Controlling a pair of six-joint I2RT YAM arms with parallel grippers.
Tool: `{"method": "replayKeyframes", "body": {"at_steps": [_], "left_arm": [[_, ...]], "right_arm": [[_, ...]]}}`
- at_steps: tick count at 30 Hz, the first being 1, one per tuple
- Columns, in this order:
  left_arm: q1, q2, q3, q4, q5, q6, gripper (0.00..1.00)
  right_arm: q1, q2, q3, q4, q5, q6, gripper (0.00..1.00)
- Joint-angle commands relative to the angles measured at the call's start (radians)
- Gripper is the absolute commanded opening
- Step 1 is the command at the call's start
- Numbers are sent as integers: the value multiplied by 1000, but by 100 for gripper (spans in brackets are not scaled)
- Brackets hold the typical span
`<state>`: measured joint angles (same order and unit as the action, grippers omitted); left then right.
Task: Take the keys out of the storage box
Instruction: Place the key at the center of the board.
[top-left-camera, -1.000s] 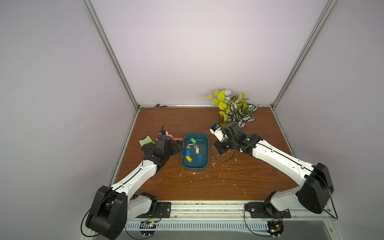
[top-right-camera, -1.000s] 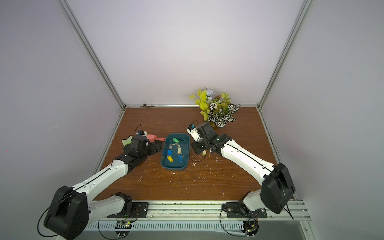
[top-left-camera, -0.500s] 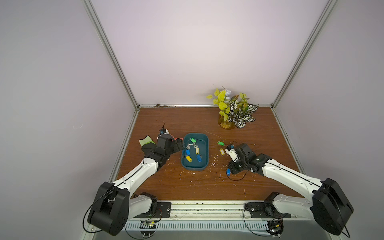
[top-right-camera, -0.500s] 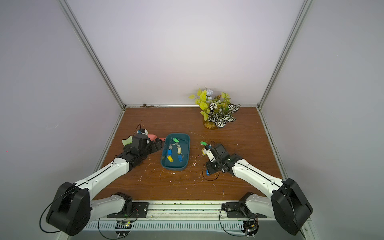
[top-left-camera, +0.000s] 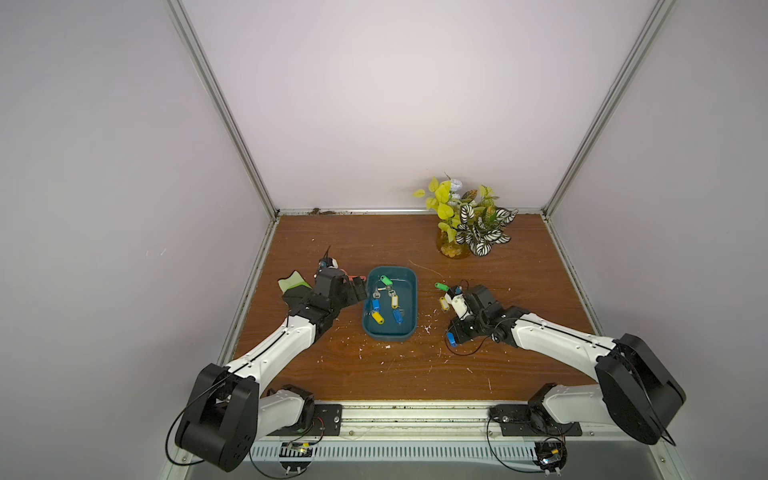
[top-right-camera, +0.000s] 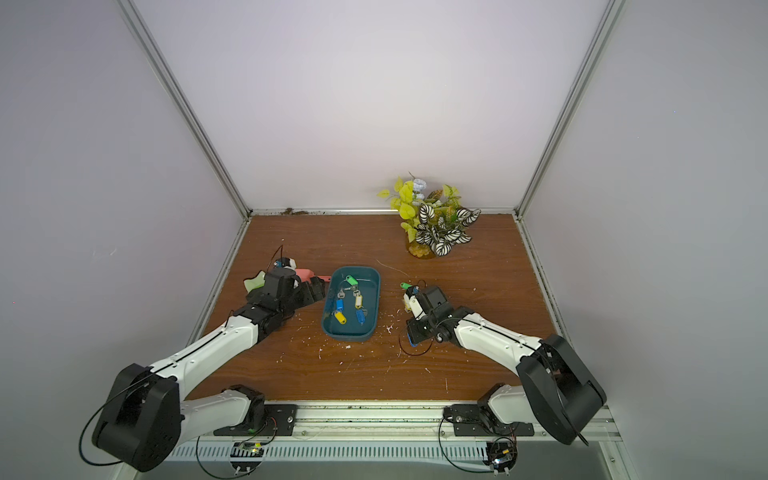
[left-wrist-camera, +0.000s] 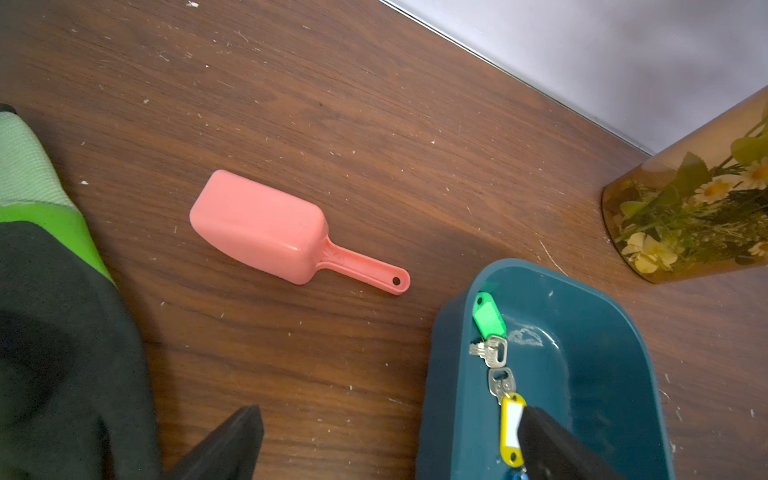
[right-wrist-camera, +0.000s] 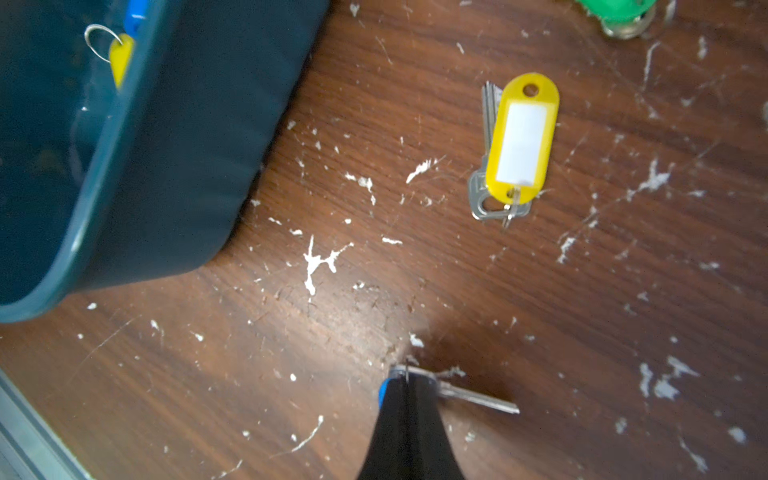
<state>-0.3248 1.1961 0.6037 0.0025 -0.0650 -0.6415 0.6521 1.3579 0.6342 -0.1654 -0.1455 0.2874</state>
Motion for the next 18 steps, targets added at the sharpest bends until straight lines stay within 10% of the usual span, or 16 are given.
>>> {"method": "replayKeyframes", "body": {"at_steps": [1, 9, 18], "left_arm": [[13, 6, 19, 1, -13, 15, 100], [13, 5, 15, 6, -11, 11, 100], [13, -19, 4, 22, -19, 17, 100]], "right_arm": [[-5, 30, 47, 81, -23, -9, 0], [-10, 91, 84, 111, -31, -22, 3], [-11, 55, 176, 40, 16, -88, 41]]}}
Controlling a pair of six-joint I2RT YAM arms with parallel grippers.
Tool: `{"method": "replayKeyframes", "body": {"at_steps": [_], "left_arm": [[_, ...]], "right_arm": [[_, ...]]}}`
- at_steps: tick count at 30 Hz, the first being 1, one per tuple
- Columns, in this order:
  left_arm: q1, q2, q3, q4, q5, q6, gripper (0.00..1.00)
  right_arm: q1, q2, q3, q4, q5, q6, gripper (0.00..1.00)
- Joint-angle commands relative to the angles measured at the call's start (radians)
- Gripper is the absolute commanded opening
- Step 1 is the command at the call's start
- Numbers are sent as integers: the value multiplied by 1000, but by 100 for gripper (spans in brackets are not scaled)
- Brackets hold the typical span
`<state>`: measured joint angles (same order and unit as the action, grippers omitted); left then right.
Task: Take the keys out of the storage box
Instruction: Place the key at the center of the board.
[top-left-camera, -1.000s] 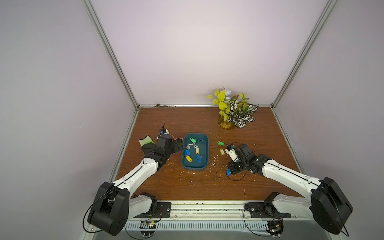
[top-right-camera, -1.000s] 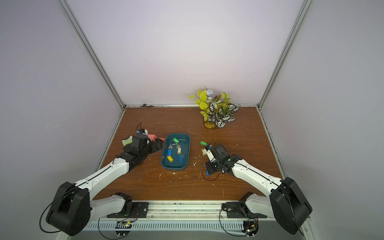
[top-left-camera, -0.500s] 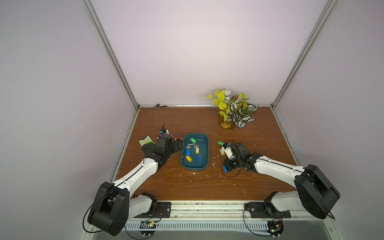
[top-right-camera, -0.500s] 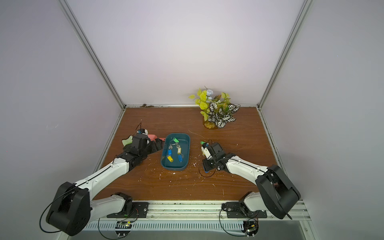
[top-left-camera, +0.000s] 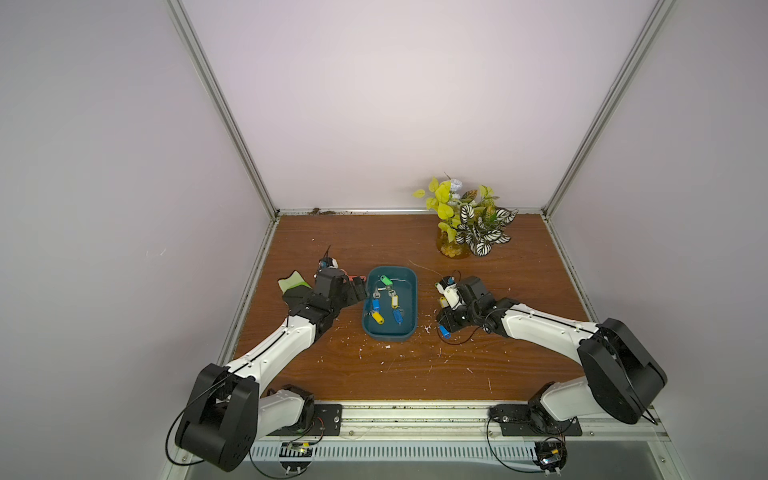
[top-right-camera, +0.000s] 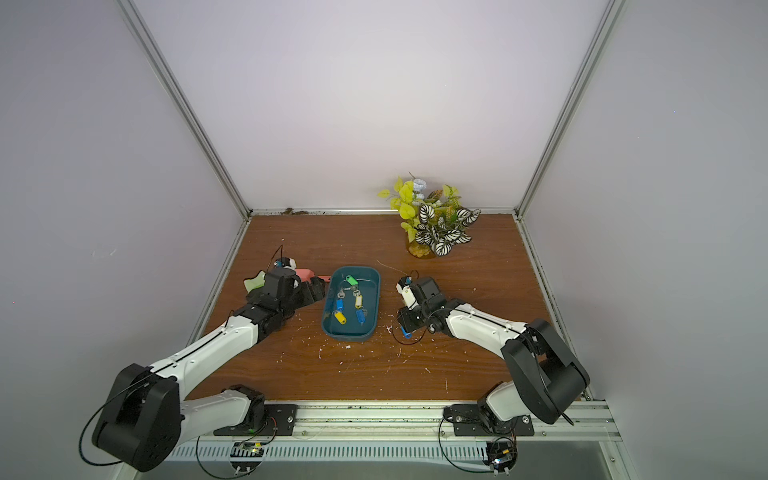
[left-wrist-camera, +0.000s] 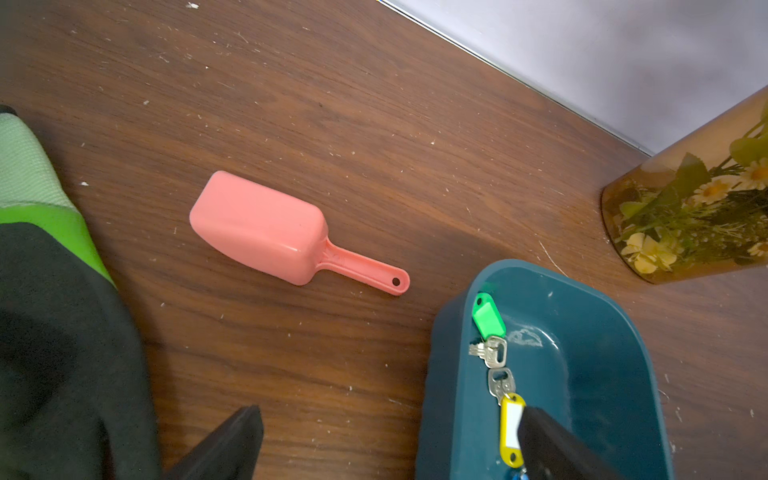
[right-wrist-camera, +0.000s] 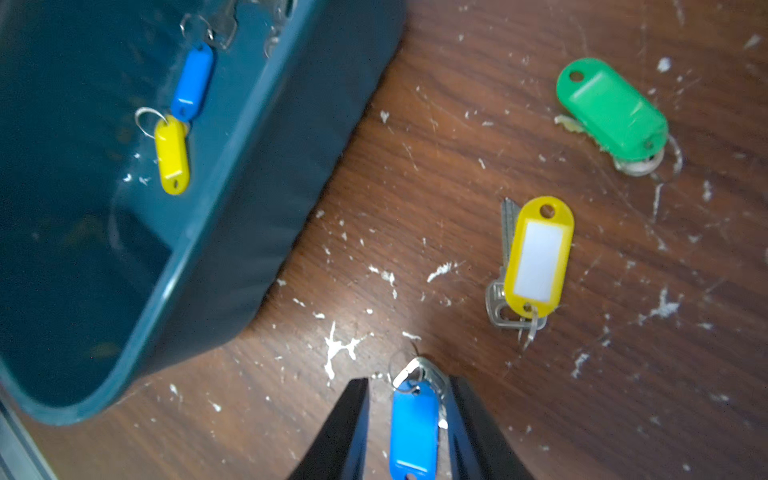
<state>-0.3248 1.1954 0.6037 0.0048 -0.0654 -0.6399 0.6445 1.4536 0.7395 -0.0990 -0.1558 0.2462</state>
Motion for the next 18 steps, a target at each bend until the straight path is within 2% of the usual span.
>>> {"method": "replayKeyframes", "body": {"at_steps": [1, 8, 18], "left_arm": [[13, -27, -1, 28, -20, 14, 100], [13, -49, -32, 49, -5, -14, 100], [13, -54, -89, 96, 18, -71, 100]], "right_arm": [[-4, -44, 102, -46, 35, -64, 43], [22, 22, 343, -162, 16, -177, 47], [138, 273, 665, -346, 56, -320, 49]]}}
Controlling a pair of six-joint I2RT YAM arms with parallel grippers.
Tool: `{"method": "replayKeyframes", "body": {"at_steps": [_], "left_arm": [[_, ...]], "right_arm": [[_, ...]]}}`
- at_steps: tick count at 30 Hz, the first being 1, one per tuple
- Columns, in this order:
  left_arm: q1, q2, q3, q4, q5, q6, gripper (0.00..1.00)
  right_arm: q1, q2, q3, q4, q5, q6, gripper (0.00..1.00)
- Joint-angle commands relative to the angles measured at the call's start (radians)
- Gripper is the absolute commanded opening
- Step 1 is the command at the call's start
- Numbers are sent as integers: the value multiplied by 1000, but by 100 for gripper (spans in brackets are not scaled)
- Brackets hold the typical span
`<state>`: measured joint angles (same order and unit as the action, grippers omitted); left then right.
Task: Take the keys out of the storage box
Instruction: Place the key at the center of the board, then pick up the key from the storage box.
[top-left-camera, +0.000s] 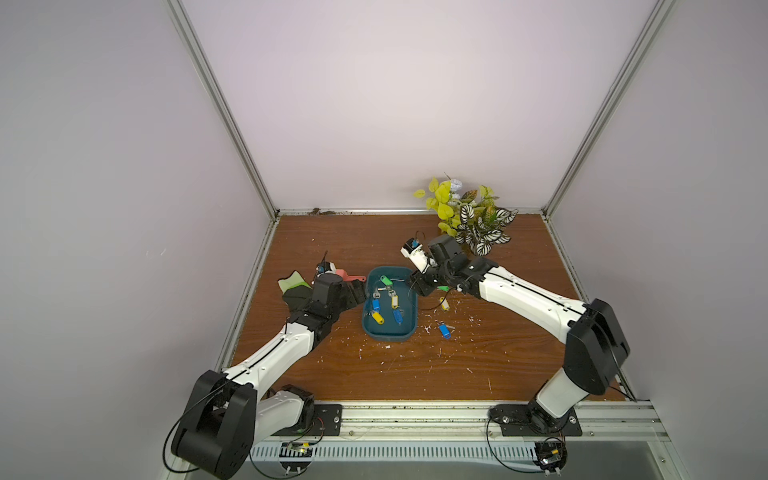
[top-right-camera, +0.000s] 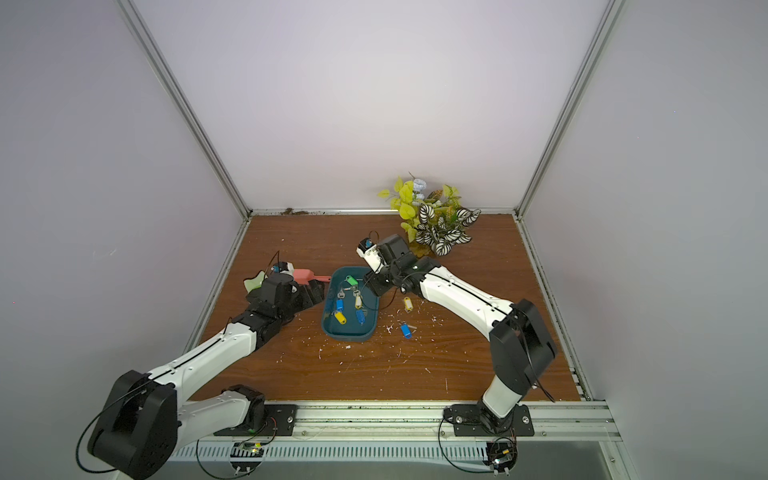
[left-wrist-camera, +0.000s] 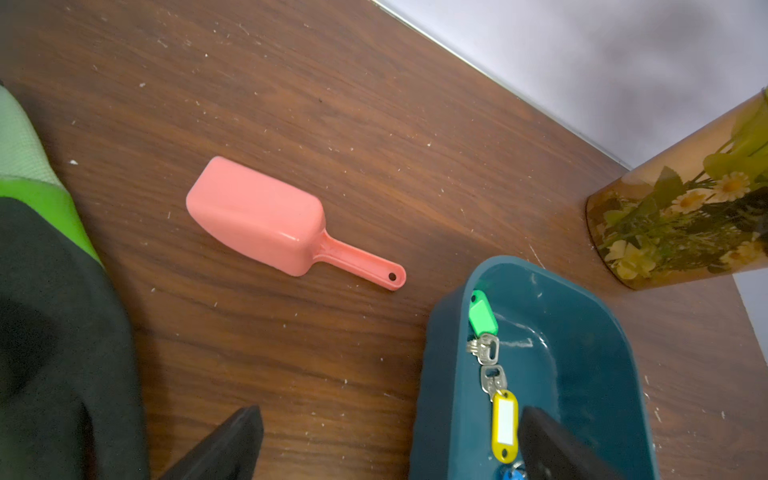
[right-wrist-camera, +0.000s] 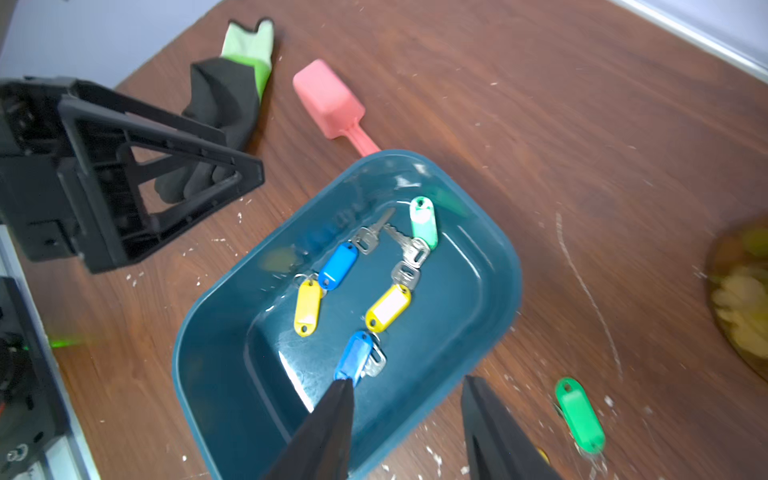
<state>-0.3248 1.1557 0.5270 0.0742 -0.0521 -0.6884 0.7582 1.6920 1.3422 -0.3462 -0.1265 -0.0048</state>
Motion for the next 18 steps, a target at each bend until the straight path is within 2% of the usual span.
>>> {"method": "replayKeyframes", "body": {"at_steps": [1, 9, 18], "left_arm": [[13, -16, -15, 29, 4, -28, 100], [13, -27, -25, 29, -1, -48, 100], [13, -29, -26, 26, -4, -50, 100]], "right_arm": [[32, 53, 83, -115, 29, -78, 49], [82, 220, 223, -252, 51, -157, 51], [105, 358, 332, -325, 91, -190, 51]]}}
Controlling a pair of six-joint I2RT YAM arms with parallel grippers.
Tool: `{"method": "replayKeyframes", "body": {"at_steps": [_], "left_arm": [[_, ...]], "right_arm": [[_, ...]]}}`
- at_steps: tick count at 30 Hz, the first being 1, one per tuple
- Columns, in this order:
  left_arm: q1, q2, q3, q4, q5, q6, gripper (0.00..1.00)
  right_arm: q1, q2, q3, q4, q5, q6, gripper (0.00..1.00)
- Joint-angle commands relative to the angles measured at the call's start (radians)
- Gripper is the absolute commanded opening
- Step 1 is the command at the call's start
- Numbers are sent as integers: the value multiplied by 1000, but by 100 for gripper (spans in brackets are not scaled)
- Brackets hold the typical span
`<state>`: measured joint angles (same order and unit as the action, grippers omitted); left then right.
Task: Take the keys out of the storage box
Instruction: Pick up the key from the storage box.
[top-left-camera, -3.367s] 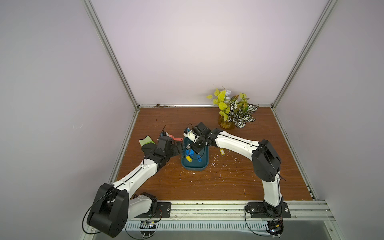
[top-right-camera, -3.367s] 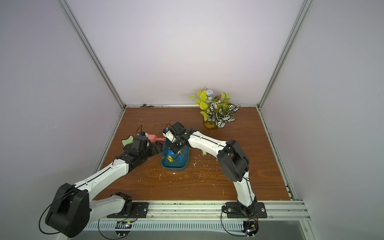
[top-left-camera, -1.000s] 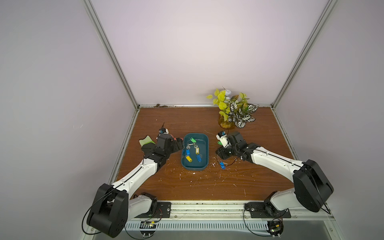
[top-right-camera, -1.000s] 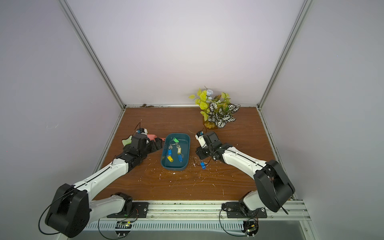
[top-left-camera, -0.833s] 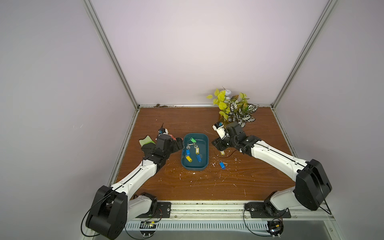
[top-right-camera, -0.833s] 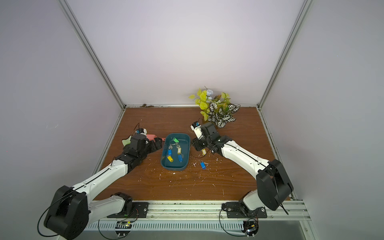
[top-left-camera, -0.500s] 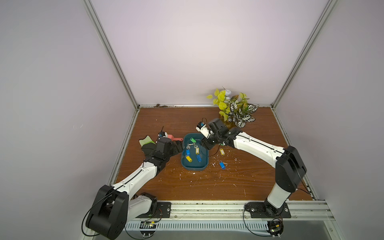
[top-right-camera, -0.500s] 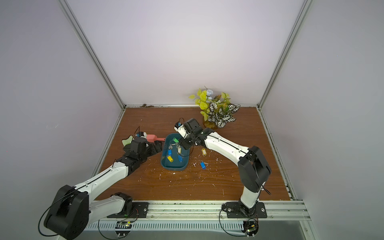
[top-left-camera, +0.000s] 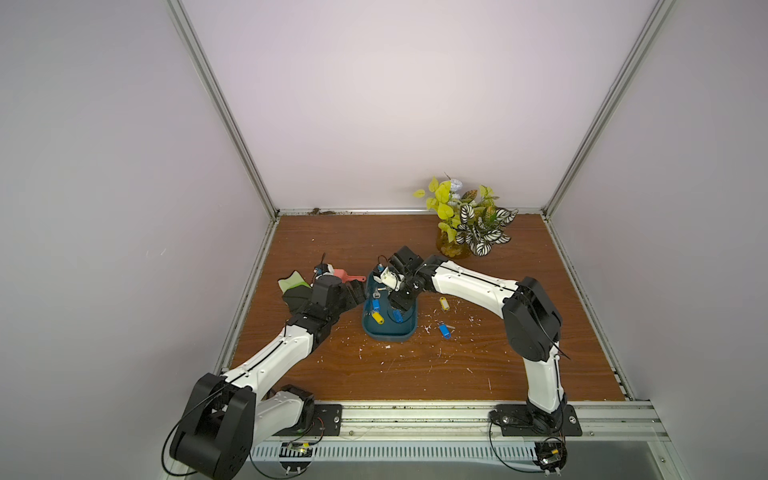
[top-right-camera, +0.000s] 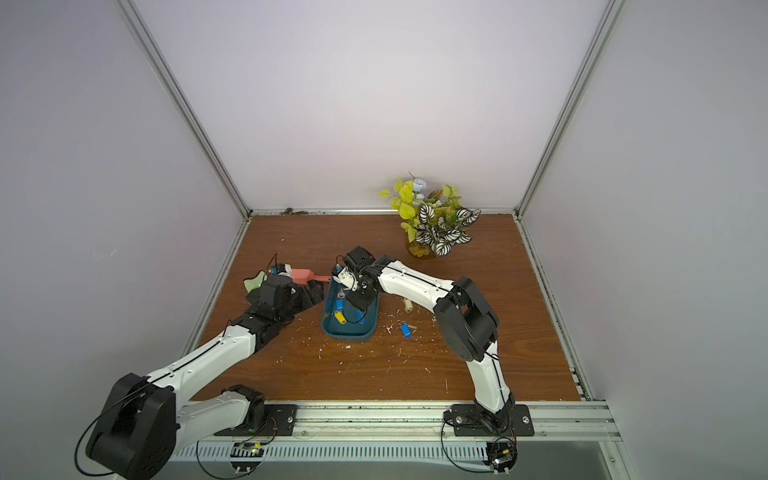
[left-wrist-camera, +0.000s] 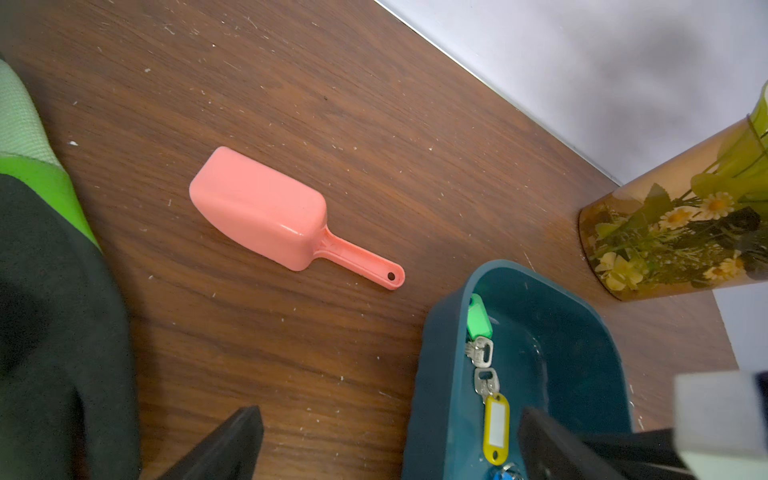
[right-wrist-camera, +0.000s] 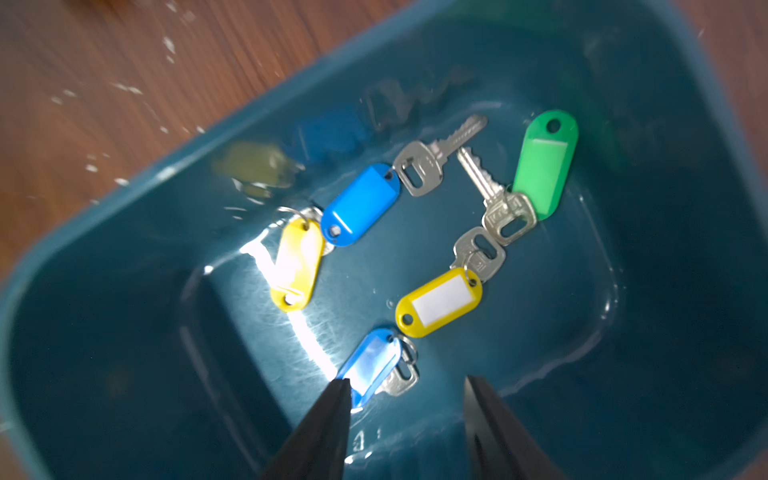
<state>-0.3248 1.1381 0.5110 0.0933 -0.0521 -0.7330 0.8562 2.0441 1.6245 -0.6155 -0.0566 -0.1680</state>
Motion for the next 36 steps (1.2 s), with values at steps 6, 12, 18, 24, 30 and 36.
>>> {"method": "replayKeyframes", "body": {"at_steps": [6, 12, 18, 24, 30, 36], "left_arm": [[13, -11, -6, 4, -5, -1, 100], [12, -11, -3, 2, -5, 1, 100], [13, -12, 1, -4, -9, 6, 100], [13, -13, 0, -6, -11, 7, 100], [13, -12, 0, -7, -12, 11, 100], [14, -11, 1, -10, -15, 15, 100]], "right_arm": [[17, 79, 111, -121, 53, -45, 51], [28, 122, 154, -149, 61, -53, 50], [37, 156, 187, -175, 52, -59, 45], [40, 185, 209, -204, 51, -56, 41], [44, 201, 221, -239, 40, -56, 36], [47, 199, 224, -244, 34, -51, 19]]}}
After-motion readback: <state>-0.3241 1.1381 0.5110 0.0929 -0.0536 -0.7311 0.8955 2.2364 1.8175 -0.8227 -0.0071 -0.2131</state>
